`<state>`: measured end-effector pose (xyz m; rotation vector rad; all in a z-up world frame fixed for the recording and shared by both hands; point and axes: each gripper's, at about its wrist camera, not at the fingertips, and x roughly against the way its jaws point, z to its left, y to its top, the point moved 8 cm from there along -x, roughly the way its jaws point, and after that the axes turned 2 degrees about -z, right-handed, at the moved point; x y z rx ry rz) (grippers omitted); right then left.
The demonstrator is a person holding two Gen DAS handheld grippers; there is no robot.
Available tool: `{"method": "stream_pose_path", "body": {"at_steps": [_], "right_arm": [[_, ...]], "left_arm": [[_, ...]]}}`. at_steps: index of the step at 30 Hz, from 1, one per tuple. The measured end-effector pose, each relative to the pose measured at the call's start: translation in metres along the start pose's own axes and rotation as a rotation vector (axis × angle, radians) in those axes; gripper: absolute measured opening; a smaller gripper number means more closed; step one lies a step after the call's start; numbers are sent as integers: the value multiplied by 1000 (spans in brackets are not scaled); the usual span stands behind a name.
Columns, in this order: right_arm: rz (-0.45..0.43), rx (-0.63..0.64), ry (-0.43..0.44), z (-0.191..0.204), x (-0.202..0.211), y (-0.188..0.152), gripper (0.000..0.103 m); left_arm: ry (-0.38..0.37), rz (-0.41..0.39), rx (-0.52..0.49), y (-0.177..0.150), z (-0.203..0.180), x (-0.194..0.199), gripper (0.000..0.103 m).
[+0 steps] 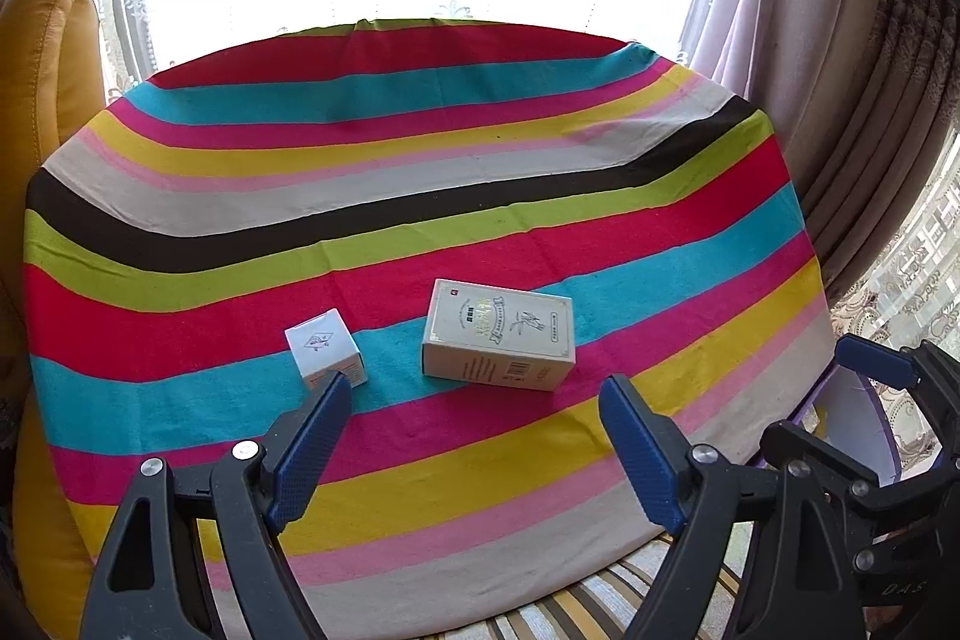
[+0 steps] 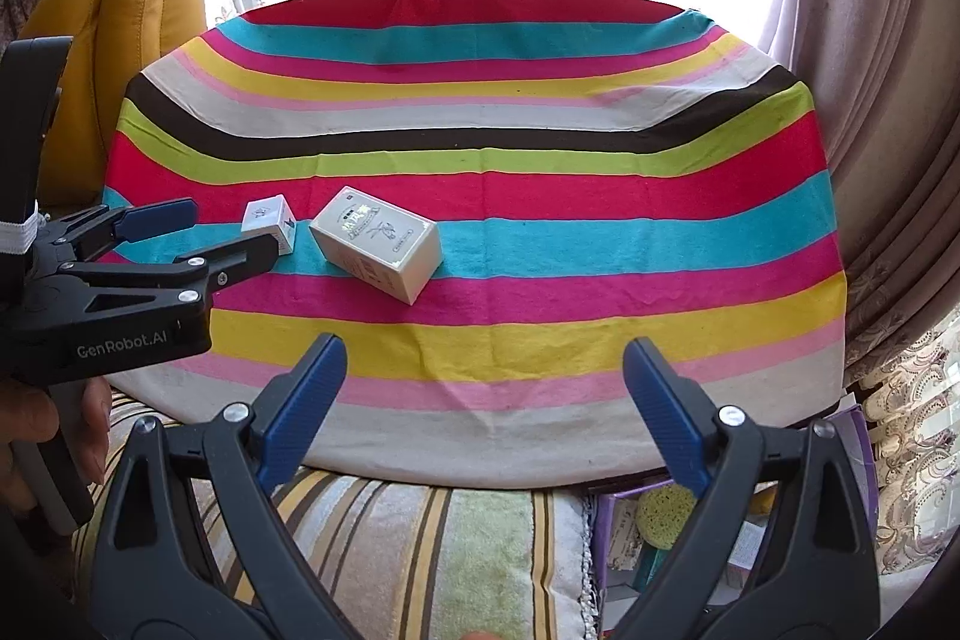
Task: Organize objects
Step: 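Move both open tools back to the last two boxes on the cloth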
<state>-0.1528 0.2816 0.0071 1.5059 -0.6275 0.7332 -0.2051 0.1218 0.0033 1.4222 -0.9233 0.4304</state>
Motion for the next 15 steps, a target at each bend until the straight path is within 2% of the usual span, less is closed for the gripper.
{"method": "stream_pose_path", "body": {"at_steps": [8,15], "right_arm": [[26,-20,36,23,-25,17,95],[62,-93,45,25,-54,27,95]], "left_arm": [[35,6,49,11,31,-9,86],[83,28,132,14,63,-32,86]]}}
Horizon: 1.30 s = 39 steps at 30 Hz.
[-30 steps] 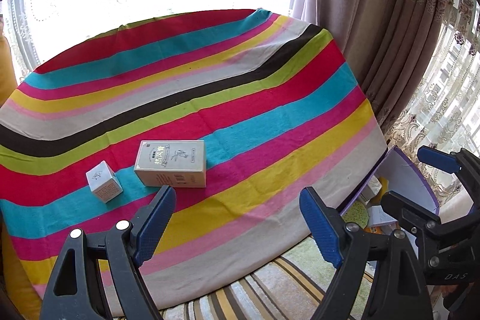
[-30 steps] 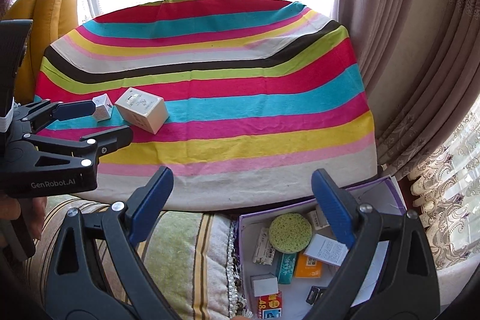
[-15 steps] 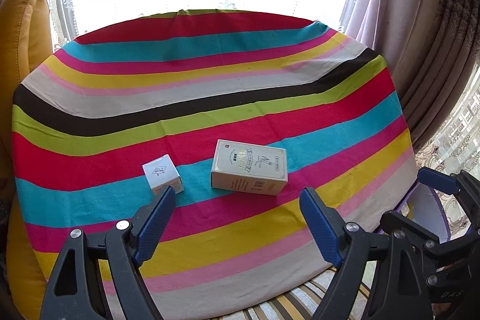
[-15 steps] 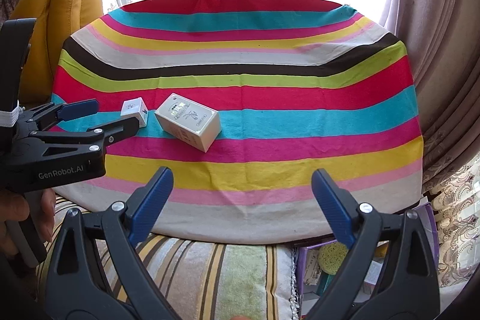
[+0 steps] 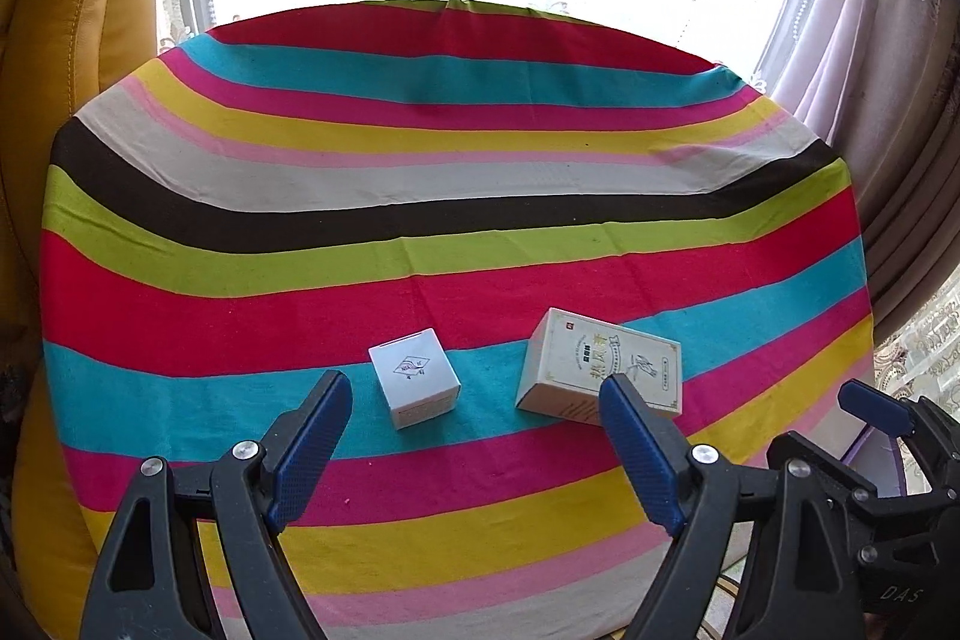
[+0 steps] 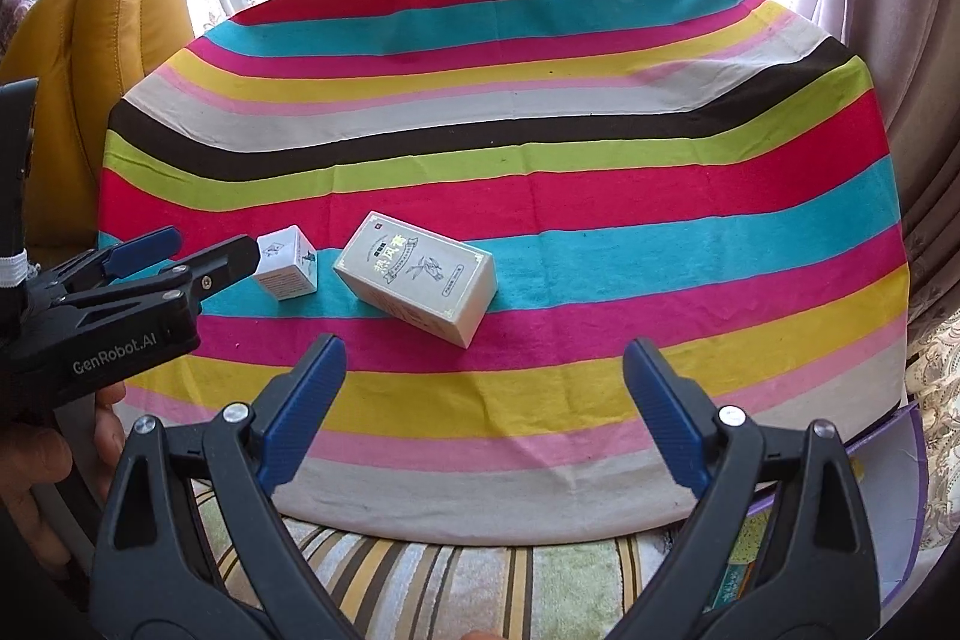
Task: Organize objects
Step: 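Move both open tools back to the last two boxes on the cloth, then grasp the small white cube box with the left tool while the right tool grasps the cream bird-print box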
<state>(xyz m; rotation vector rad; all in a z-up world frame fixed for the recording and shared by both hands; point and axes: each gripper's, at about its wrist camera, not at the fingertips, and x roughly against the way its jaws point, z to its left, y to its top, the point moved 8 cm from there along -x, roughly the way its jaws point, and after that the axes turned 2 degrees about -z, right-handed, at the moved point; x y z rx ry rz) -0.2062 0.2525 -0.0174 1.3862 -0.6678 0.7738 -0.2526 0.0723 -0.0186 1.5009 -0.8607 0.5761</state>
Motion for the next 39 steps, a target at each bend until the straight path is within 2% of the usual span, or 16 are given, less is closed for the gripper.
{"method": "stream_pose_path", "body": {"at_steps": [6,11,19,24,30,34,35,39], "right_arm": [[19,-81,9,1,-25,12,95],[30,-132,2,1,-43,18,95],[45,-165,-9,14,-65,28,97],[61,-183,-28,21,-78,27,99],[71,-185,-44,30,-88,26,101],[70,-184,-54,37,-92,26,102],[68,-185,-60,38,-94,27,102],[73,-193,-90,41,-102,29,102]], "left_arm": [[33,28,118,0,29,-29,85],[24,71,198,-6,39,-57,83],[31,136,175,-18,39,-89,71],[33,154,144,-22,40,-101,52],[25,142,111,-24,39,-99,48],[40,121,118,-27,45,-88,46],[46,116,121,-28,47,-85,42],[46,107,149,-33,56,-78,42]]}}
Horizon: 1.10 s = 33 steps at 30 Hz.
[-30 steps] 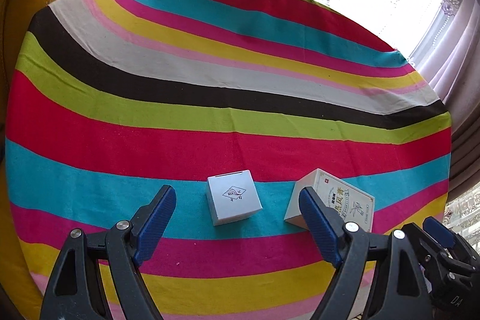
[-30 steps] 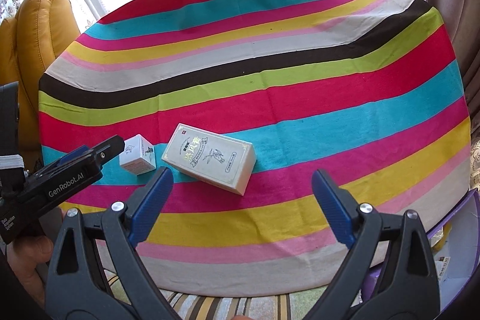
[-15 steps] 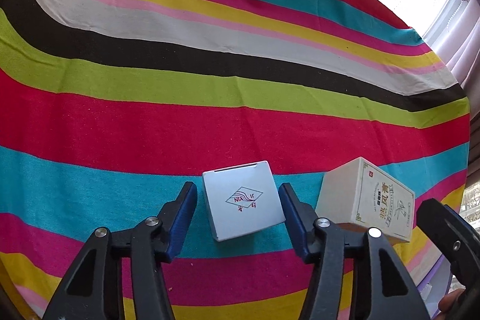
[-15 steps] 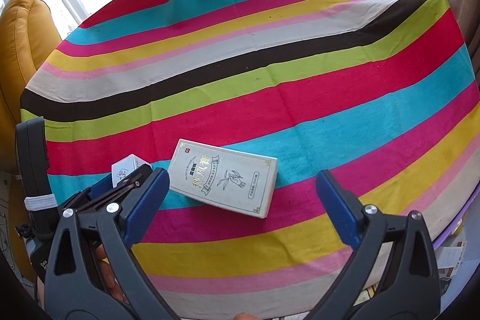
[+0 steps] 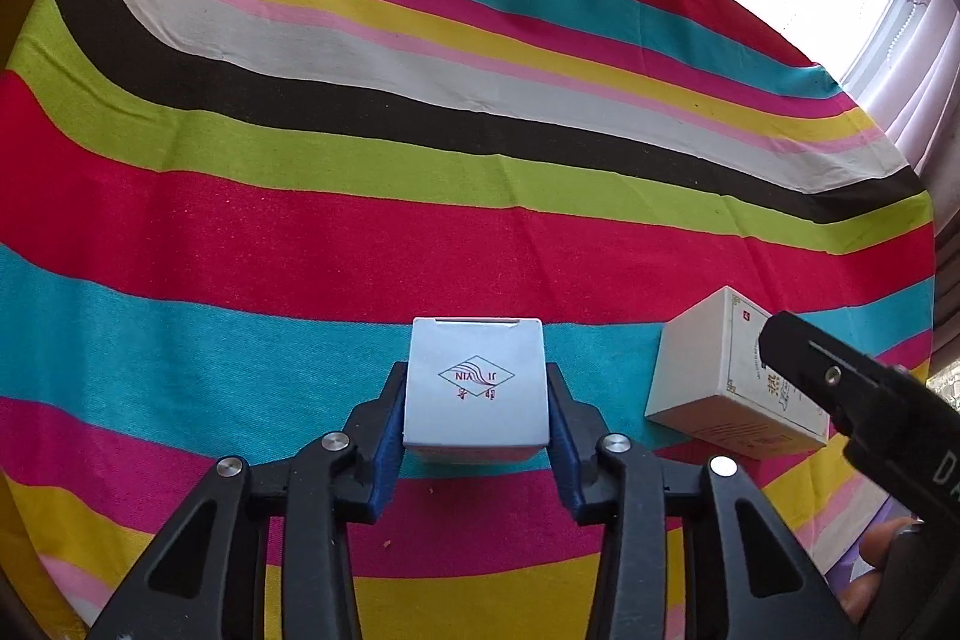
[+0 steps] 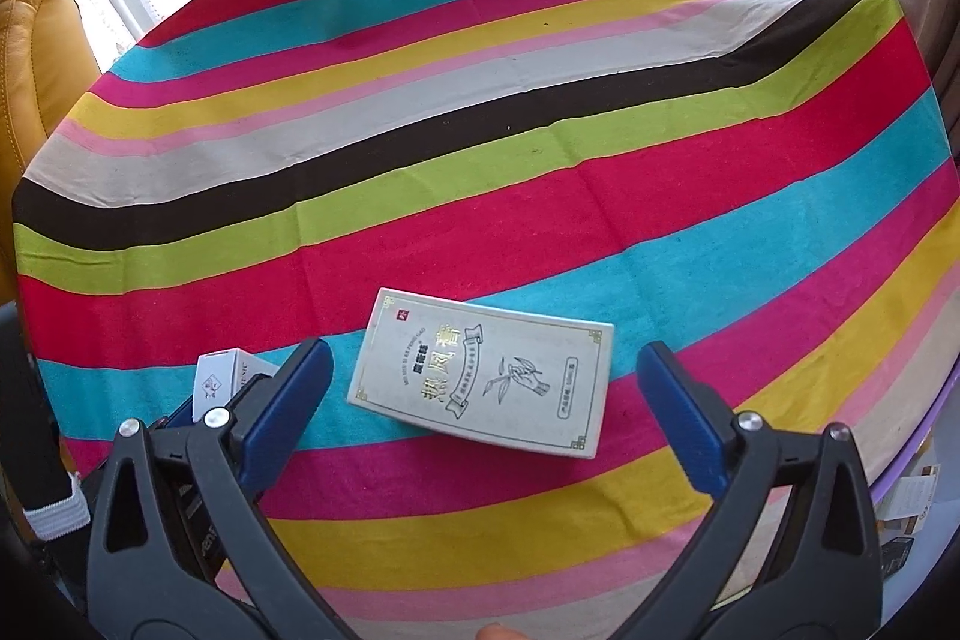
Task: Organize objects
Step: 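Grasp the small white cube box with the left tool while the right tool grasps the cream bird-print box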
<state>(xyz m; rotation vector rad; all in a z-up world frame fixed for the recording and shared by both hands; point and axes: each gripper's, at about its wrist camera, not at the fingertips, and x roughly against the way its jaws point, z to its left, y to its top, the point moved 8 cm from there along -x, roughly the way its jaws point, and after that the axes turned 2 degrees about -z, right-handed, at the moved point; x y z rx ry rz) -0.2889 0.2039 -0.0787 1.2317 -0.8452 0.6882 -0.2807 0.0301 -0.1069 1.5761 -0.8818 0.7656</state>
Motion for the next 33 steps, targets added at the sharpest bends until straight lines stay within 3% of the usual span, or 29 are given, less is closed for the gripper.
{"method": "stream_pose_path", "body": {"at_steps": [13,28,33], "right_arm": [[6,40,-74,4,-23,-3,102],[6,30,-12,12,-18,-7,103],[38,103,31,18,-20,-16,103]], "left_arm": [[-5,-13,1,-12,4,9,42],[-9,-26,8,-16,6,16,42],[-15,-24,26,-17,10,18,42]]}}
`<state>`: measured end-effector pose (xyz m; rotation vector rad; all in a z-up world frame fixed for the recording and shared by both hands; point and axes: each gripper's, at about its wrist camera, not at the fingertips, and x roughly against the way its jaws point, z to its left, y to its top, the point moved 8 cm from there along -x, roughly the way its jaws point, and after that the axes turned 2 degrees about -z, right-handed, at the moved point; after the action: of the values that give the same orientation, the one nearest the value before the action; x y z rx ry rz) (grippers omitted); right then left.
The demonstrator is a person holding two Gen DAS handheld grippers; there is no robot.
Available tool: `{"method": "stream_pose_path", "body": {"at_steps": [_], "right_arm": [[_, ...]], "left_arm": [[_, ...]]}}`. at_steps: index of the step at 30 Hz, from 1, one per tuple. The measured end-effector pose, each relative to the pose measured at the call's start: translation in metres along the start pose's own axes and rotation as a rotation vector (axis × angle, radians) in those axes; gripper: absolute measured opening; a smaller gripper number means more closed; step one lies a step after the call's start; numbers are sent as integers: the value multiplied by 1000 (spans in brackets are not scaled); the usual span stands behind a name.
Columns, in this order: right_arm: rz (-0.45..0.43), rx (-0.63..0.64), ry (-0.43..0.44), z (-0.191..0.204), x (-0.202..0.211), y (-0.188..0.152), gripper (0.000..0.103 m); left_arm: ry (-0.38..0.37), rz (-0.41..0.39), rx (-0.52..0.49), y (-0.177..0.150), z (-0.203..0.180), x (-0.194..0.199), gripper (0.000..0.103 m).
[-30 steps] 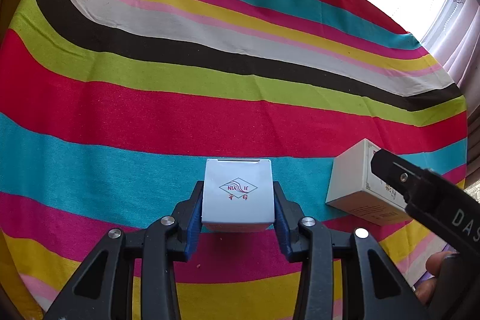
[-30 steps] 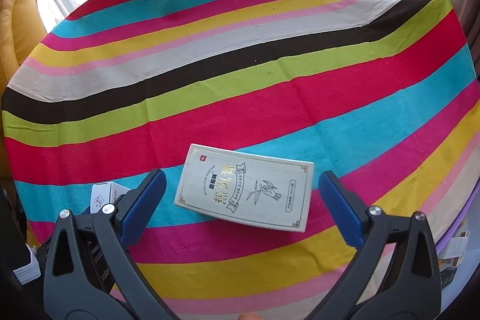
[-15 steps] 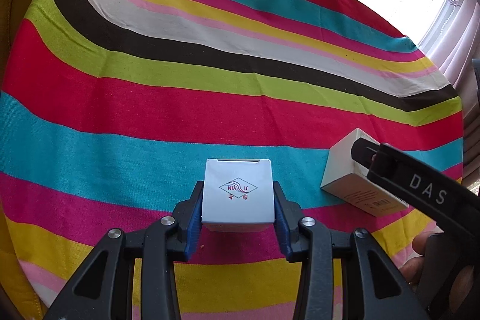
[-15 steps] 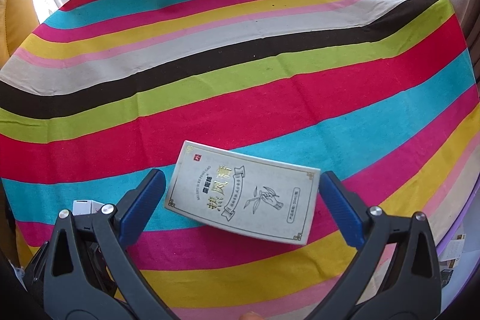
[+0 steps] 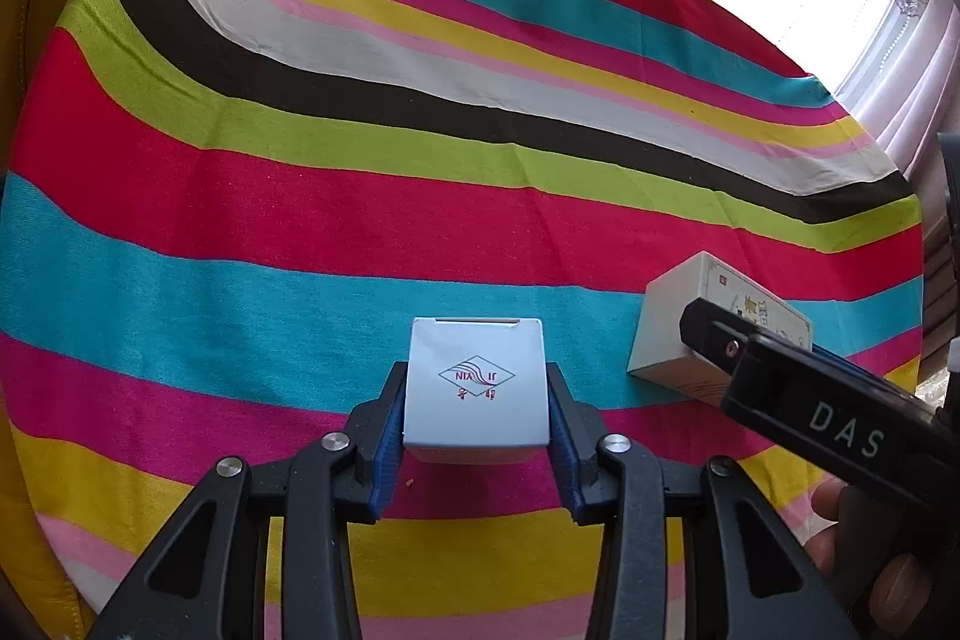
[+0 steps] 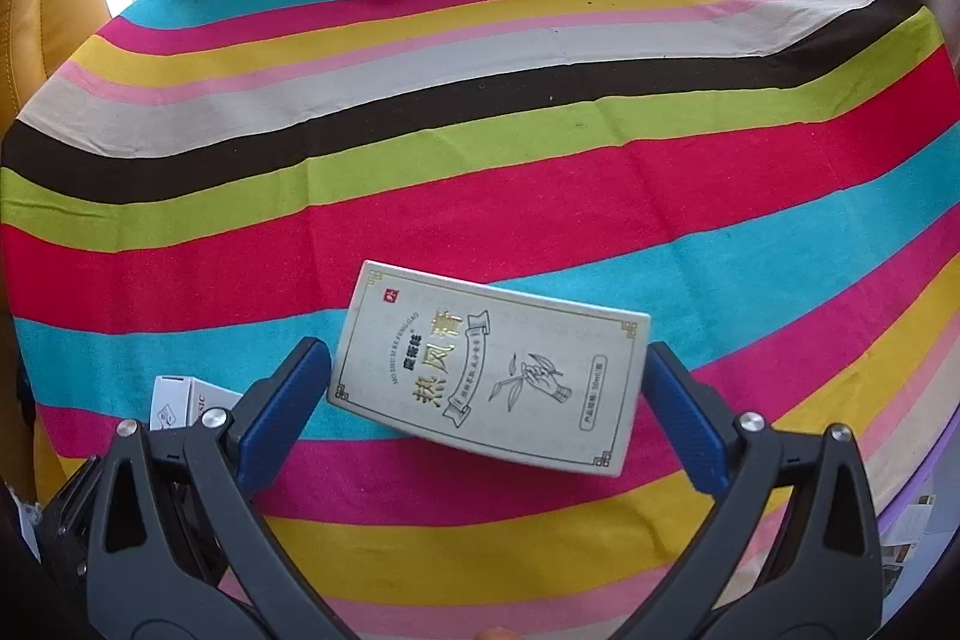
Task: Organize objects
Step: 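Grasp the small white cube box with the left tool while the right tool grasps the cream bird-print box, then carry the white cube box and cream bird-print box over the purple-rimmed box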
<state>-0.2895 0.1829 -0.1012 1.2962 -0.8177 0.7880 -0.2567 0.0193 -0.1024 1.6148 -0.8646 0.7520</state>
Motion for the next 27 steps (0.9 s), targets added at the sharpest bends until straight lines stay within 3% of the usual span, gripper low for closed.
{"method": "stream_pose_path", "body": {"at_steps": [8,11,18,27], "right_arm": [[46,162,-36,-24,8,-25,103],[17,135,-52,-40,13,-26,103],[25,145,-24,-37,11,-36,103],[-72,112,-46,-31,20,-11,103]], "left_arm": [[-22,12,-17,-5,-6,-1,42],[-25,10,-21,-6,-8,1,42],[-28,7,-13,-7,-7,5,42],[-31,4,-20,-6,-8,3,42]]}}
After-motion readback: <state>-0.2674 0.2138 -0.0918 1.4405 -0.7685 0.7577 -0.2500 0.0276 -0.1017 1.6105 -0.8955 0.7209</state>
